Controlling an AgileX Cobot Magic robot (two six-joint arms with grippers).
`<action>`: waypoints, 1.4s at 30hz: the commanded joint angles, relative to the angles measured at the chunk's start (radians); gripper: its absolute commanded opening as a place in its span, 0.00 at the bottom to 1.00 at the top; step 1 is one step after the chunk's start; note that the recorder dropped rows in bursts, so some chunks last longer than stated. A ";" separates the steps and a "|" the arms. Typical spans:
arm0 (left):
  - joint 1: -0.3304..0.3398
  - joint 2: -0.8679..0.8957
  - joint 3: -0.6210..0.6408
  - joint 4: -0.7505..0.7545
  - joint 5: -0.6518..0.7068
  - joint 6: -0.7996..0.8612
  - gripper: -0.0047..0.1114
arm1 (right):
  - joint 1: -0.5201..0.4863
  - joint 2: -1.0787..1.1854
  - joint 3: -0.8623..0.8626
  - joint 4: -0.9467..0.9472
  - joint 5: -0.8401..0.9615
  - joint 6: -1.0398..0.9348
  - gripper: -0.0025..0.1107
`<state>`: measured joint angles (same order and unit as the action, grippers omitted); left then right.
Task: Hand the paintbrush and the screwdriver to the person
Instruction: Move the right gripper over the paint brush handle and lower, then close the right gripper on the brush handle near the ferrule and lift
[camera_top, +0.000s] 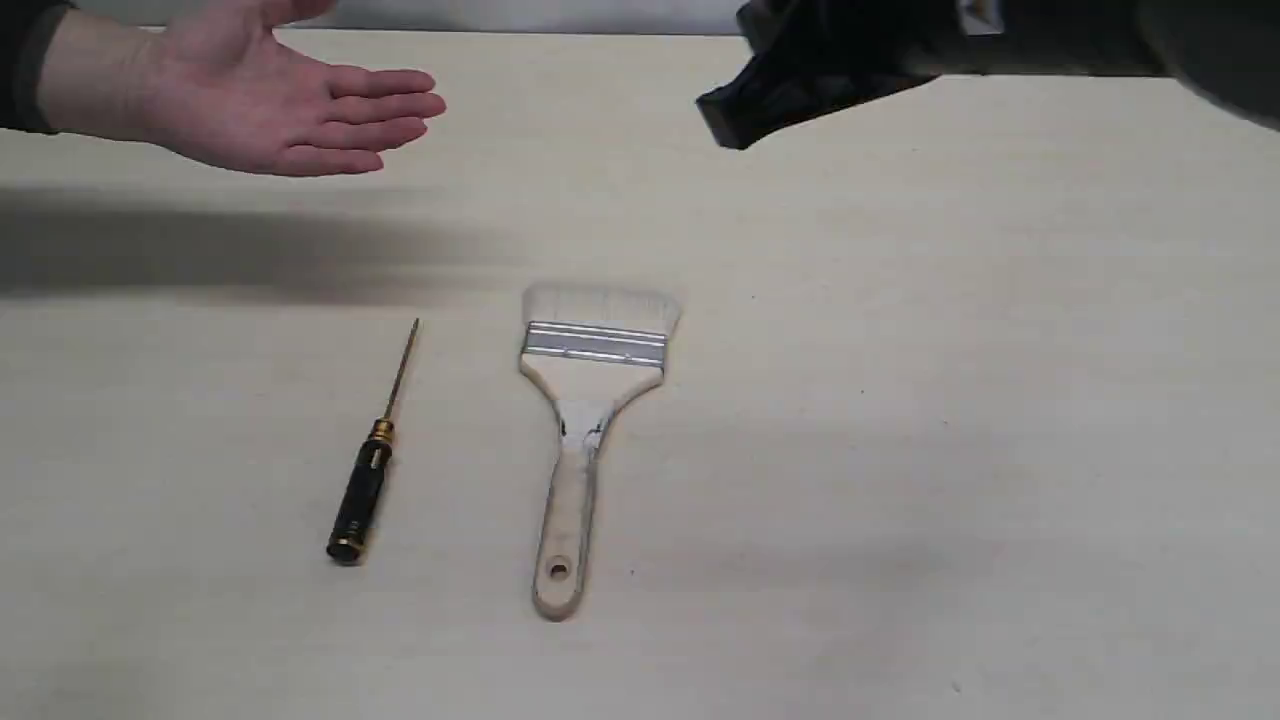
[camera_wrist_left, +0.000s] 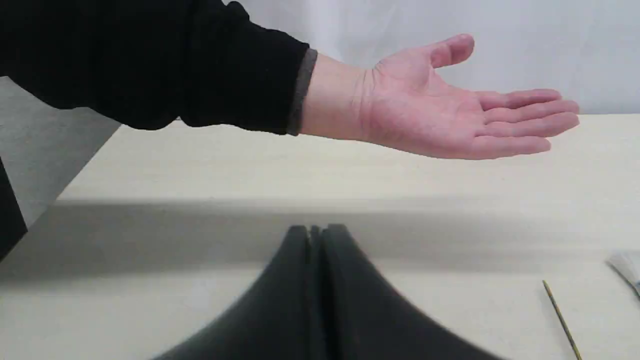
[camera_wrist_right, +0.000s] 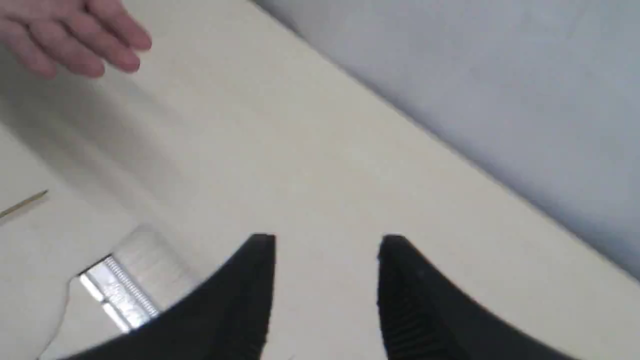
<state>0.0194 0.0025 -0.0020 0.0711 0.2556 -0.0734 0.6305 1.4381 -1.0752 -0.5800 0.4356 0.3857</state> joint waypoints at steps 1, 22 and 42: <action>-0.008 -0.002 0.002 -0.001 -0.006 -0.002 0.04 | 0.024 0.098 -0.064 0.216 0.108 0.004 0.51; -0.008 -0.002 0.002 -0.004 -0.006 -0.002 0.04 | 0.024 0.537 -0.250 0.905 0.302 -0.379 0.61; -0.008 -0.002 0.002 -0.004 -0.006 -0.002 0.04 | 0.066 0.688 -0.251 0.905 0.233 -0.318 0.58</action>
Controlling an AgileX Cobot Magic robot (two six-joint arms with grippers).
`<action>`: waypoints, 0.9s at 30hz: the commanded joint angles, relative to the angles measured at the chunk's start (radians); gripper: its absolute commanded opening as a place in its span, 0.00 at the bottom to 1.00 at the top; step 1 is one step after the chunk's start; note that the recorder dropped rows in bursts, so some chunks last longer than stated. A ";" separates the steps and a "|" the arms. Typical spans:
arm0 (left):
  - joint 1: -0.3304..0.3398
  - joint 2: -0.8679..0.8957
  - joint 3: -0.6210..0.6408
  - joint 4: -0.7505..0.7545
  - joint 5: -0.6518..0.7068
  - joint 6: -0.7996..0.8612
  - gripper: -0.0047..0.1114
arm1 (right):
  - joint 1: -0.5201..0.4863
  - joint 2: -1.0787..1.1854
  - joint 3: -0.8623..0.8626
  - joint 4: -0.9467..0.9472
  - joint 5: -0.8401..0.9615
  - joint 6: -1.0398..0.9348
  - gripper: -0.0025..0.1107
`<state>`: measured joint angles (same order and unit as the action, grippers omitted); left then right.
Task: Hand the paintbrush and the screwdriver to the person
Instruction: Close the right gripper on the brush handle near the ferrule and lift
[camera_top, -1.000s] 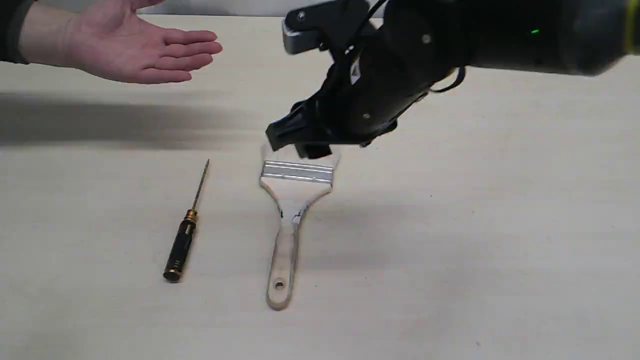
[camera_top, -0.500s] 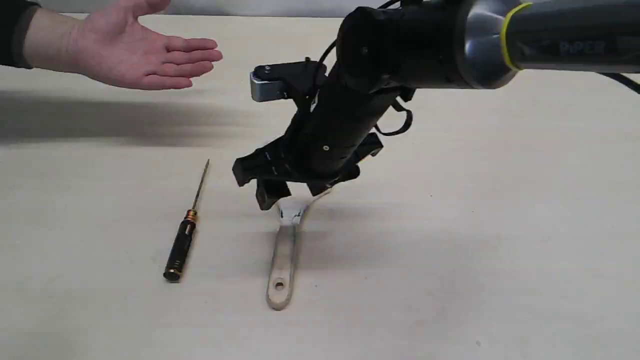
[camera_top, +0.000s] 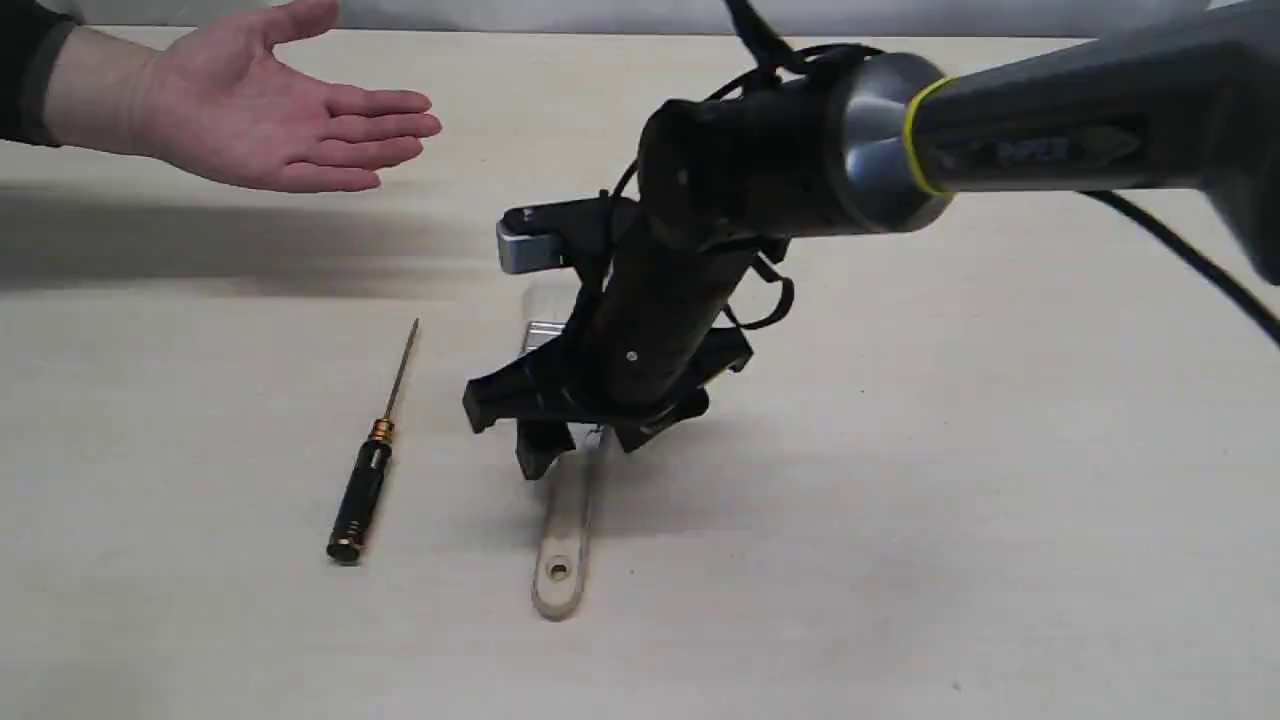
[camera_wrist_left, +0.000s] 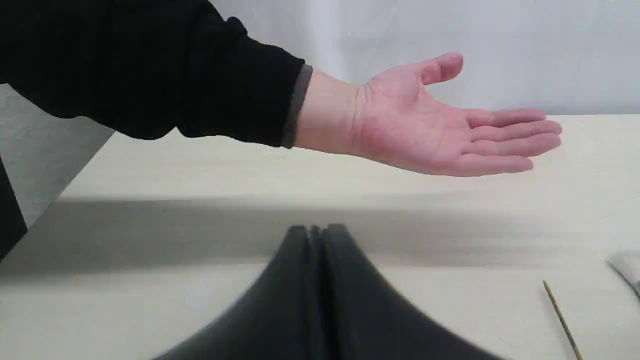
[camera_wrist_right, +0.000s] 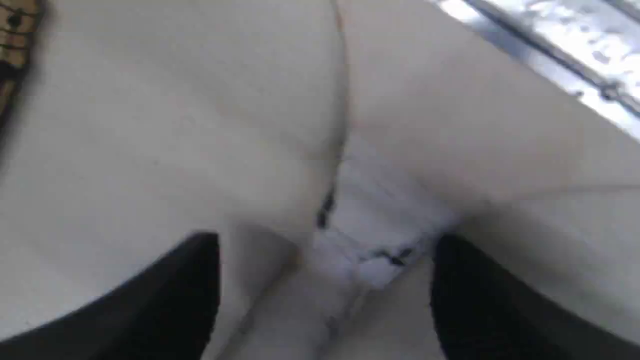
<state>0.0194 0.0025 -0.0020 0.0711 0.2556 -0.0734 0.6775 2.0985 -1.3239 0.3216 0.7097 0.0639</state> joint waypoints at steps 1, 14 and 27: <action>-0.008 -0.002 0.002 -0.004 -0.008 -0.002 0.04 | 0.022 0.036 -0.002 0.002 -0.056 0.004 0.57; -0.008 -0.002 0.002 -0.002 -0.007 -0.002 0.04 | 0.023 0.052 -0.013 -0.497 0.137 0.395 0.43; -0.008 -0.002 0.002 -0.002 -0.007 -0.002 0.04 | 0.023 0.040 -0.013 -0.488 0.151 0.323 0.43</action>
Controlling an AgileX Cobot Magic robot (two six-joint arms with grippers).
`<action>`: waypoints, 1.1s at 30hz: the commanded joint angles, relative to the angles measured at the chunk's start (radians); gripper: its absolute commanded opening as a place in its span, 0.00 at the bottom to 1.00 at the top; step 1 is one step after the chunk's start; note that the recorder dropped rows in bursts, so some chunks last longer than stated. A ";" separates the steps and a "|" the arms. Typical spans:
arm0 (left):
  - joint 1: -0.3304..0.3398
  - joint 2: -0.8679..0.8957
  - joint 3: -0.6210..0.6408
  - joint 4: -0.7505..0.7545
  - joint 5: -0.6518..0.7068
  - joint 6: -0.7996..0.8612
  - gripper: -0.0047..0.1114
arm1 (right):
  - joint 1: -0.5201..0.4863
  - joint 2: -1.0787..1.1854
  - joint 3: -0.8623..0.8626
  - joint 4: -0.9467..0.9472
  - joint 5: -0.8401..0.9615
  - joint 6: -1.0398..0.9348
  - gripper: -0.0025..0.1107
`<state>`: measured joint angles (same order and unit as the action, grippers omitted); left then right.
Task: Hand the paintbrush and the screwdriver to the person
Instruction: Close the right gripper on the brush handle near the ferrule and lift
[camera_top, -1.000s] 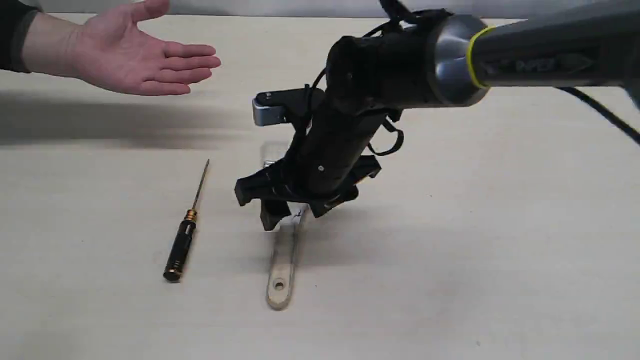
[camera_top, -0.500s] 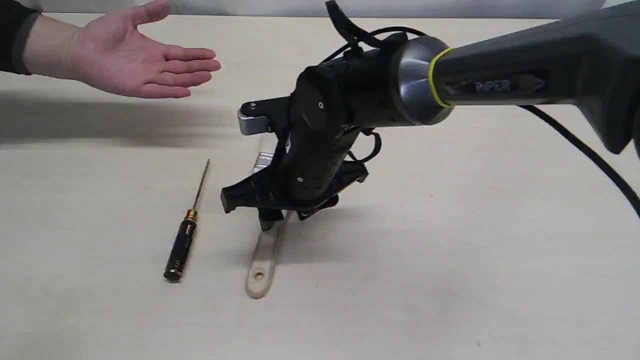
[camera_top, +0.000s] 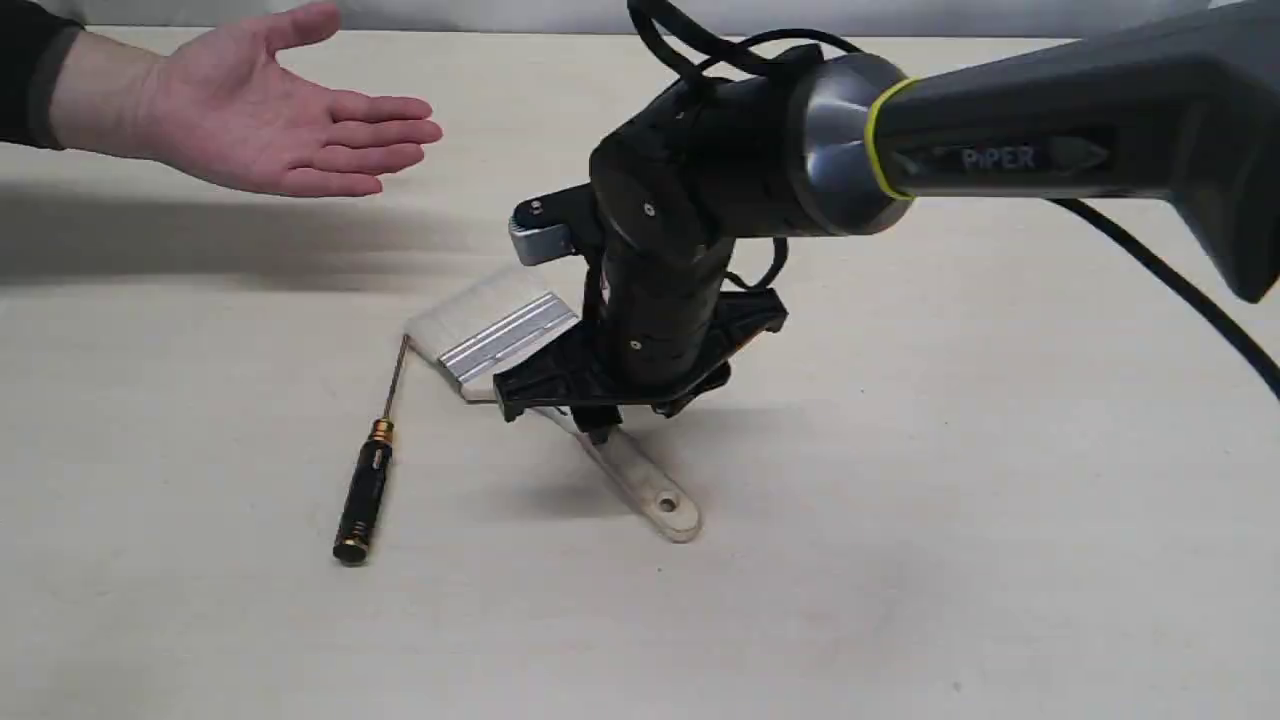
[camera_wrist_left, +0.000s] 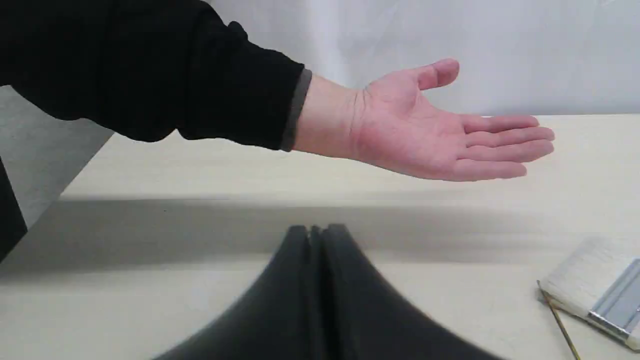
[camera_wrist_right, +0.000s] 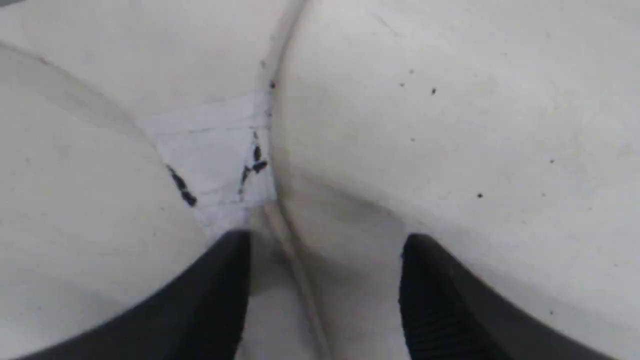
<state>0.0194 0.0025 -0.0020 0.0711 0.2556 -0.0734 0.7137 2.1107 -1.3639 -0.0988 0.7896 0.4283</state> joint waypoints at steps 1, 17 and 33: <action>-0.008 -0.002 0.002 -0.002 -0.007 -0.002 0.04 | -0.013 0.021 0.025 -0.068 0.071 -0.053 0.43; -0.008 -0.002 0.002 -0.003 -0.004 -0.002 0.04 | 0.005 -0.030 -0.084 0.187 0.018 -0.318 0.43; -0.008 -0.002 0.002 -0.003 -0.008 -0.002 0.04 | 0.021 0.093 -0.084 0.087 -0.075 -0.309 0.43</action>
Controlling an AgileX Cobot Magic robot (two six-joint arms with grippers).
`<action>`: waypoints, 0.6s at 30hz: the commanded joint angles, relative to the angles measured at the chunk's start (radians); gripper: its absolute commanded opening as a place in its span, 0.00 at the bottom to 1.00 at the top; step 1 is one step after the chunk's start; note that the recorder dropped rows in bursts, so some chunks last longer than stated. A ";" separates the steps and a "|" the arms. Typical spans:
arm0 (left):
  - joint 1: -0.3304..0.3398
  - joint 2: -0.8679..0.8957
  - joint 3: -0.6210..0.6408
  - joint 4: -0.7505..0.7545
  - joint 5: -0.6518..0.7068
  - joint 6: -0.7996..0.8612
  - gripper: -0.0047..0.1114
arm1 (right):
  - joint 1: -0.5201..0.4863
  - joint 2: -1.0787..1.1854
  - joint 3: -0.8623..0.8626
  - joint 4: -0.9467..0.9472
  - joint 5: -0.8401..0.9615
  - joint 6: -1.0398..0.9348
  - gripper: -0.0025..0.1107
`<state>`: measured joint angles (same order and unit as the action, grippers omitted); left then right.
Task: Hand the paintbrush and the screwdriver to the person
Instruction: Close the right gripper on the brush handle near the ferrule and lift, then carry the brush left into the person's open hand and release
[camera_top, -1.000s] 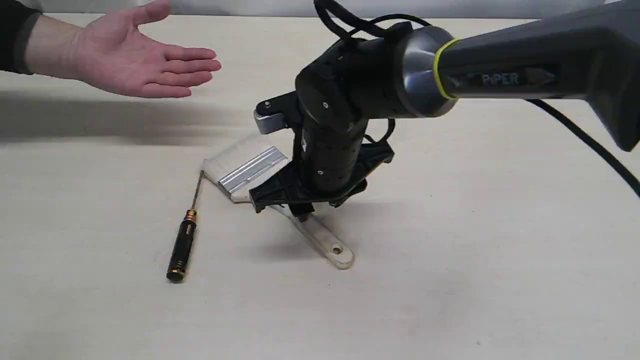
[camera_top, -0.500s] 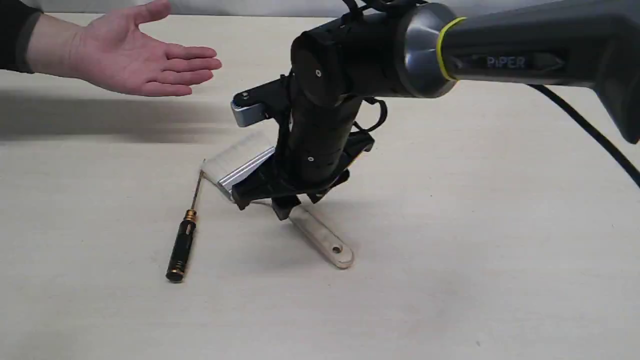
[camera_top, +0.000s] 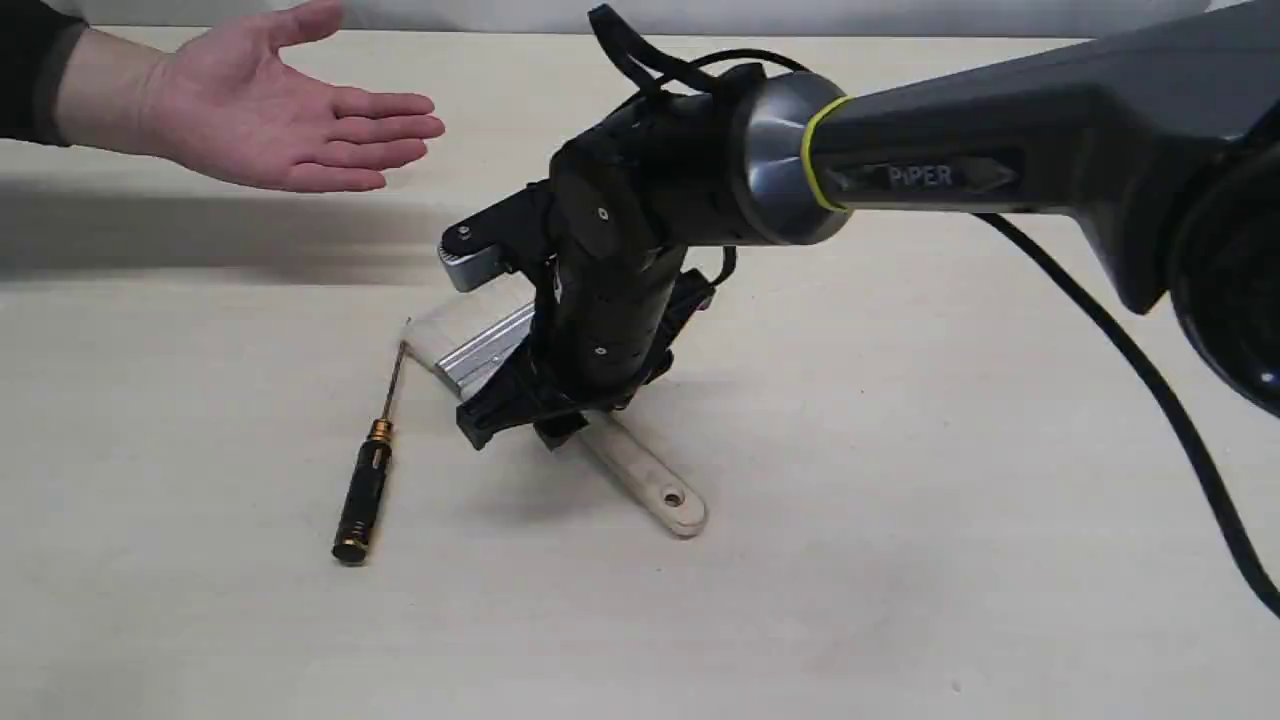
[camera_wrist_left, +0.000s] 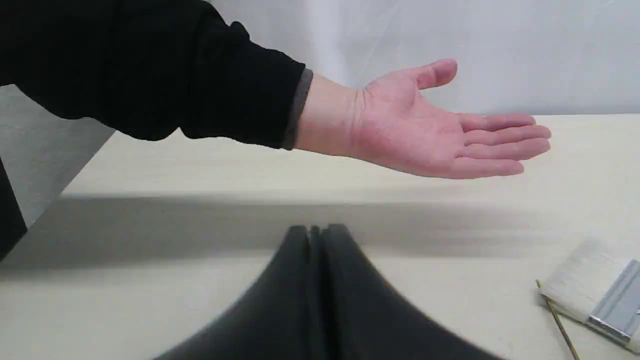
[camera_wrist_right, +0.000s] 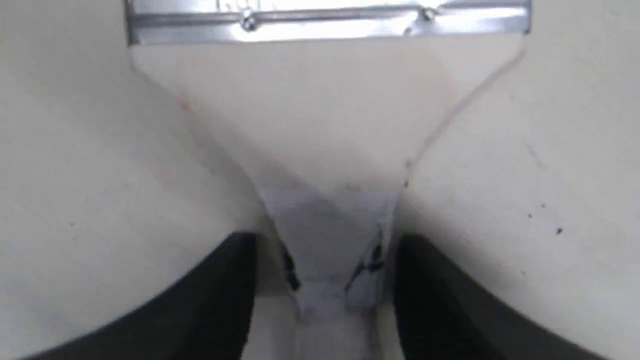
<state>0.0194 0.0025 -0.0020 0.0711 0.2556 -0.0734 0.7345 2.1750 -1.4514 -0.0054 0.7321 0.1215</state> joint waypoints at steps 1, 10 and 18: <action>-0.008 -0.002 0.002 -0.001 -0.008 -0.002 0.04 | 0.000 0.031 0.004 -0.006 -0.017 -0.003 0.43; -0.008 -0.002 0.002 -0.001 -0.006 -0.002 0.04 | 0.000 0.030 -0.027 -0.107 0.105 -0.031 0.06; -0.008 -0.002 0.002 -0.001 -0.006 -0.002 0.04 | 0.002 -0.130 -0.083 -0.020 0.110 -0.084 0.06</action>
<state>0.0194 0.0025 -0.0020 0.0711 0.2556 -0.0734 0.7369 2.1073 -1.5152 -0.0525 0.8573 0.0675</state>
